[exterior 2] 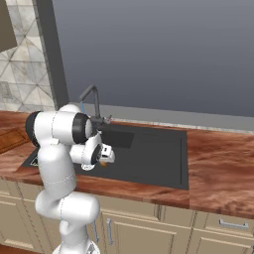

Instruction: Pick the apple from the sink and place it on the cutting board to airdry. Then turn off the sink faucet.

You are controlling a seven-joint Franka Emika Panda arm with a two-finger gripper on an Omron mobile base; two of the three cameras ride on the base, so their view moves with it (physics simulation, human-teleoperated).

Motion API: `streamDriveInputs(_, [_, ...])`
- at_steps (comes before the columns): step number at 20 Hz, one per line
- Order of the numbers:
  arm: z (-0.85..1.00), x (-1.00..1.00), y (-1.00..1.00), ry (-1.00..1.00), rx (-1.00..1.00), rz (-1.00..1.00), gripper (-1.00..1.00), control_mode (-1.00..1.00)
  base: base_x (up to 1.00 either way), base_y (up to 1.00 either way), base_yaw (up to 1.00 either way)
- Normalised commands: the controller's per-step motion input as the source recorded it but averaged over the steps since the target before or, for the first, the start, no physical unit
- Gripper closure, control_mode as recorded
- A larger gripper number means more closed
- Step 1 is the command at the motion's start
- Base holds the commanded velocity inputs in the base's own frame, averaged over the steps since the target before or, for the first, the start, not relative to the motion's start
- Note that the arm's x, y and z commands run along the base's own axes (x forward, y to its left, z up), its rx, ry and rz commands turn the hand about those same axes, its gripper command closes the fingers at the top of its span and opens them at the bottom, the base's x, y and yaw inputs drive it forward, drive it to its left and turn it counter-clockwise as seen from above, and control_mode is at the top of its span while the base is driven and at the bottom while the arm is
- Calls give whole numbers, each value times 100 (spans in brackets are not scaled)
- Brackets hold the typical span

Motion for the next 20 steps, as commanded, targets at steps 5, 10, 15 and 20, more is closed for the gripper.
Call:
streamDriveInputs(5, [-9, 23, 0, -2, 0, 0, -100, -100, 0, 0, 0])
streamDriveInputs(10, [-5, 28, 0, -5, 0, 0, -100, -100, 0, 0, 0])
streamDriveInputs(15, [-15, 24, 0, -2, 0, 0, -100, -100, 0, 0, 0])
streamDriveInputs(20, [-20, 16, 0, 0, 0, 0, -100, -100, 0, 0, 0])
